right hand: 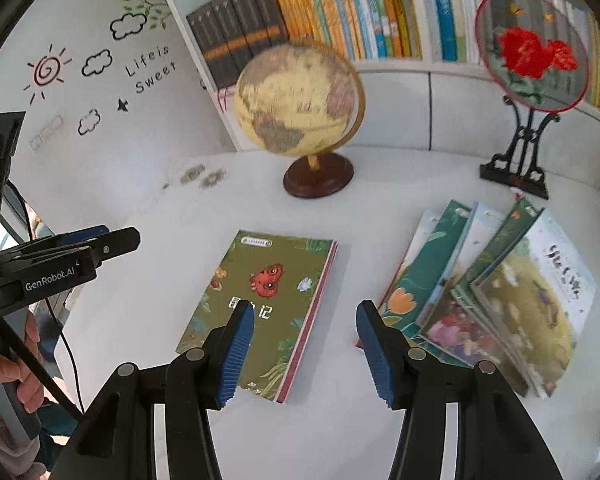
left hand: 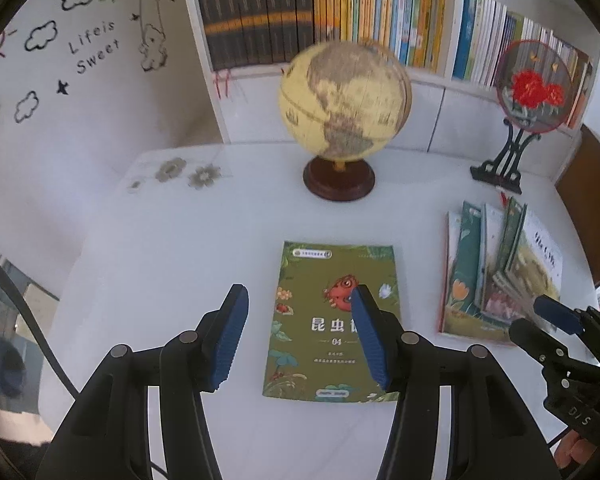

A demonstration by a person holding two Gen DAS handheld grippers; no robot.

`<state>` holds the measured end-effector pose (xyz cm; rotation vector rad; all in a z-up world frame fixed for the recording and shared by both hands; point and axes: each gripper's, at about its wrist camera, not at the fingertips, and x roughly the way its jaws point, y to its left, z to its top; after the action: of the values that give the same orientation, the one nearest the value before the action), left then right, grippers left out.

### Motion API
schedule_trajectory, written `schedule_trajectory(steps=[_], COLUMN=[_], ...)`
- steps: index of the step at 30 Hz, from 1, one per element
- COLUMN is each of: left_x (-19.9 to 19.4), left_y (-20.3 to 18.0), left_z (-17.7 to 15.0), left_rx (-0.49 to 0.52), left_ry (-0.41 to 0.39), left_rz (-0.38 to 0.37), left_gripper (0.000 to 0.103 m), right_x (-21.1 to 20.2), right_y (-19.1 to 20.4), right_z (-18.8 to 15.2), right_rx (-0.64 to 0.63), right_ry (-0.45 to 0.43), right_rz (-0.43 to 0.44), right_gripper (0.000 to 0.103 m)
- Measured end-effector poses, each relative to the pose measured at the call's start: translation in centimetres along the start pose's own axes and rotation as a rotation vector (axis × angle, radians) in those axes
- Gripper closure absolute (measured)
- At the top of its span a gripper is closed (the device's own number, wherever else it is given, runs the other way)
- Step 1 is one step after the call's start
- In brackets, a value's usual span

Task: Organize books
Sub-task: 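Move the left tool back to the picture book pile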

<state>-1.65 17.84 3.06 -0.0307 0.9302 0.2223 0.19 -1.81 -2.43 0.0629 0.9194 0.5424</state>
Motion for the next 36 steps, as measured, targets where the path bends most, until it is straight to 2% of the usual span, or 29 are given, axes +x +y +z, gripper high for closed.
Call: schedule_trajectory(steps=[8,20,22,23,24,29,31,32,36], left_x=[-4.1,-7.8,-8.0,-8.0,-8.0,-7.2,-6.1,-5.1,-1.4], left_y=[-2.3,-7.5,-8.3,-8.8,-9.2,-11.9,-13.4,-14.2,-16.8], left_z=[0.7,0.8,0.8,0.8,0.8,1.0,1.3,1.5,1.9], left_rx=[0.000,0.017,0.020,0.021,0.023,0.063,0.091,0.099,0.095], left_ry=[-0.092,-0.175,-0.177,-0.180,-0.182,-0.163,-0.124,-0.090,0.008], left_rz=[0.034,0.006,-0.015,-0.039,-0.063,-0.254,-0.338,-0.403,-0.572], left_gripper=[0.050,0.050,0.045,0.035,0.033,0.032,0.031,0.030,0.030], right_x=[-4.4,-9.0,-9.6,-9.8,-10.1,-11.1,-11.4,-11.5,-11.5], right_y=[-1.5,-4.9,-5.8,-6.3,-6.9,-10.0,-11.6,-12.3,-15.5], right_z=[0.0,-0.9,-1.2,-1.3,-1.5,-2.5,-3.0,-3.2,-4.2], right_rx=[-0.011,-0.005,0.001,0.010,0.021,0.087,0.128,0.145,0.237], right_ry=[-0.059,-0.111,-0.115,-0.115,-0.116,-0.122,-0.121,-0.120,-0.115], right_rz=[0.004,0.003,-0.003,-0.008,-0.008,-0.019,-0.028,-0.030,-0.044], right_gripper=[0.051,0.051,0.051,0.050,0.051,0.050,0.050,0.050,0.050])
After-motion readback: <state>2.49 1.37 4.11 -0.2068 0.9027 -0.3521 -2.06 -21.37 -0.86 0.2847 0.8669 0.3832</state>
